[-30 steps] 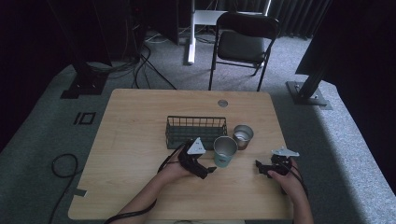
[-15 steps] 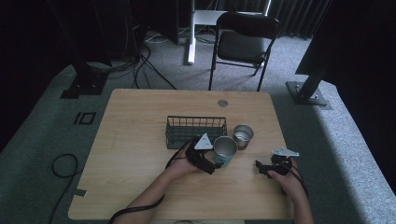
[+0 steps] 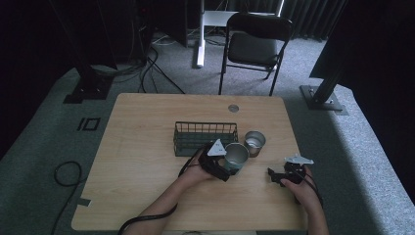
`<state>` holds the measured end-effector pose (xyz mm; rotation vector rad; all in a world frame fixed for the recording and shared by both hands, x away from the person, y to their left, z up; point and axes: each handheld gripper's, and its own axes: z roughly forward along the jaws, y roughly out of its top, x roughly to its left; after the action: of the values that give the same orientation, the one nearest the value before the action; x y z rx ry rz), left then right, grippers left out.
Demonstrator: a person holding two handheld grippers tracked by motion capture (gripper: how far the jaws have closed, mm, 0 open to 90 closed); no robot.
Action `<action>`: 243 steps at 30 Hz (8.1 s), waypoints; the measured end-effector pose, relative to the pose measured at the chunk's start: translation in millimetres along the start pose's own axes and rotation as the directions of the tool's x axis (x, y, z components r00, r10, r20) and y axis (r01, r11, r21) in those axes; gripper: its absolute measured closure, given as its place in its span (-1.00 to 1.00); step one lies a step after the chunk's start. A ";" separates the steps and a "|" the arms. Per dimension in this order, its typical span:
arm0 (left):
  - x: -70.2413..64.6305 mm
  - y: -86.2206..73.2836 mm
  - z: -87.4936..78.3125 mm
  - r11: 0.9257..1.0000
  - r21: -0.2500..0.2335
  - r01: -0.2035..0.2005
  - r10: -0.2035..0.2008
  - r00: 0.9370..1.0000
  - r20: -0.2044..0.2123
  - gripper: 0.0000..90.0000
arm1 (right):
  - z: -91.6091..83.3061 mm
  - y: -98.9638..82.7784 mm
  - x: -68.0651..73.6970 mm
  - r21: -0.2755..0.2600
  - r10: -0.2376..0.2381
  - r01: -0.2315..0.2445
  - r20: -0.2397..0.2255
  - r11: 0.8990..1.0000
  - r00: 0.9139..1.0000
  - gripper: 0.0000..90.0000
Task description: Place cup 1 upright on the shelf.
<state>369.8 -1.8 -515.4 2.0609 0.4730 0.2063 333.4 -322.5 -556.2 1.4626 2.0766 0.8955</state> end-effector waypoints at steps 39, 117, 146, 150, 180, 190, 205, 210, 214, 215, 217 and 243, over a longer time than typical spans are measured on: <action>-15.2 9.1 13.2 0.998 -0.058 -0.025 0.025 1.000 -0.003 -0.68 | 0.0 0.0 0.0 0.000 0.000 0.000 0.000 1.000 1.000 -0.76; 49.4 69.9 -113.0 0.973 -0.230 0.026 -0.122 0.901 -0.417 -0.67 | 0.1 0.1 0.0 -0.001 -0.001 0.001 0.002 1.000 1.000 -0.76; 71.6 20.2 -91.1 0.966 -0.222 0.132 -0.235 0.809 -0.539 -0.67 | 0.0 0.0 0.0 0.000 -0.001 0.001 0.001 1.000 1.000 -0.76; 72.8 13.1 -87.1 0.959 -0.234 0.160 -0.265 0.800 -0.538 -0.67 | 0.0 0.0 -0.1 0.000 -0.003 0.003 0.002 1.000 1.000 -0.76; 73.0 3.8 -81.0 0.940 -0.257 0.224 -0.333 0.764 -0.552 -0.75 | 0.0 0.0 0.1 0.000 -0.001 0.001 0.001 1.000 1.000 -0.76; 69.2 5.8 -83.3 0.947 -0.242 0.210 -0.313 0.771 -0.555 -0.97 | 0.0 0.0 0.1 0.000 -0.001 0.001 0.002 1.000 1.000 -0.76; 59.4 7.8 -101.2 0.957 -0.236 0.167 -0.276 0.769 -0.577 -0.97 | 0.0 0.0 0.2 0.000 0.000 0.000 0.002 1.000 1.000 -0.76; 56.6 6.8 -105.2 0.962 -0.216 0.169 -0.266 0.772 -0.578 -0.97 | 0.0 0.0 0.1 0.000 -0.001 0.001 0.002 1.000 1.000 -0.76; 56.3 4.2 -108.9 0.961 -0.212 0.180 -0.271 0.775 -0.571 -0.97 | 0.0 0.0 0.1 -0.001 -0.002 0.002 0.002 1.000 1.000 -0.76; 55.9 3.5 -109.6 0.961 -0.209 0.182 -0.270 0.777 -0.569 -0.97 | 0.0 0.0 0.2 0.000 0.000 0.000 0.002 1.000 1.000 -0.76; 54.7 2.5 -111.7 0.963 -0.200 0.178 -0.263 0.776 -0.573 -0.97 | 0.0 0.0 0.2 0.000 0.000 0.000 0.002 1.000 1.000 -0.76; 40.2 -22.8 -153.3 0.975 -0.154 0.158 -0.217 0.814 -0.540 -0.97 | 0.0 0.0 0.1 0.000 -0.002 0.002 0.002 1.000 1.000 -0.76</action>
<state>349.7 146.4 -458.4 1.8158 0.9968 0.7083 333.3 -322.4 -556.2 1.4602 2.0765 0.8926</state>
